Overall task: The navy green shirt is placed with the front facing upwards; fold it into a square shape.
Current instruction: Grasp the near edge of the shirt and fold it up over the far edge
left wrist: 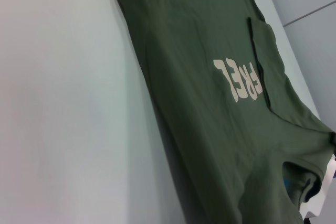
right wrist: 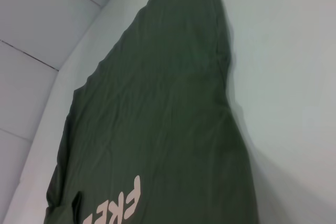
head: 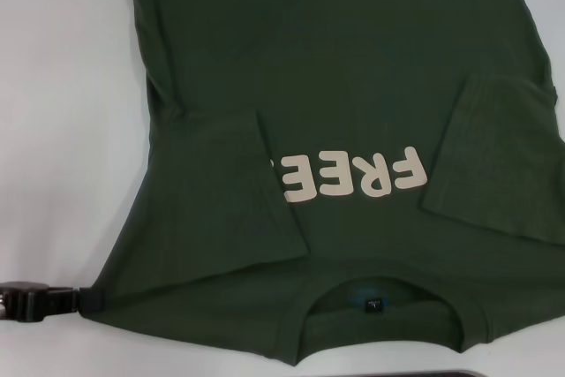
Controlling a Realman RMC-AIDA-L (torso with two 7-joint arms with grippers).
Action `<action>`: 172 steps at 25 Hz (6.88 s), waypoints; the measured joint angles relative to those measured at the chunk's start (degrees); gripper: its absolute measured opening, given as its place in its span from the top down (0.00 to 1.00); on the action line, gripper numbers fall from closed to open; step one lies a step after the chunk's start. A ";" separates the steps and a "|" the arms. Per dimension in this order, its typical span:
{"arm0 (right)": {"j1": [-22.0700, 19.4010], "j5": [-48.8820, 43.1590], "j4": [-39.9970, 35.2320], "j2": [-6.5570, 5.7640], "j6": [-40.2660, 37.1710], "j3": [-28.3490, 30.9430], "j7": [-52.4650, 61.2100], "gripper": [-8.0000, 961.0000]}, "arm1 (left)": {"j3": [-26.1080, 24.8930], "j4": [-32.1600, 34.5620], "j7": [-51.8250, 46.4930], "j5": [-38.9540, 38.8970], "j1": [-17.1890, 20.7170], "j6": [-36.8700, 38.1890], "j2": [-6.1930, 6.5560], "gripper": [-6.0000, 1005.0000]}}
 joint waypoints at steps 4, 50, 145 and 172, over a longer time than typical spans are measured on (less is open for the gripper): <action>-0.02 -1.37 -0.07 -0.48 -0.70 0.18 -0.01 0.95 | -0.02 0.06 0.11 0.00 0.40 -0.15 -0.23 0.99; 22.89 -1.33 -0.18 -4.65 5.50 1.17 6.82 0.95 | -1.35 -4.33 -2.65 -13.89 -20.82 -7.33 1.44 0.99; 38.62 14.15 0.63 1.79 51.47 -24.43 11.62 0.95 | -0.75 -8.87 5.48 -29.05 -30.86 -50.44 -9.20 0.99; 39.75 14.15 2.84 3.33 56.73 -31.05 11.45 0.36 | -0.66 -9.29 8.19 -29.02 -29.61 -52.85 -10.15 0.22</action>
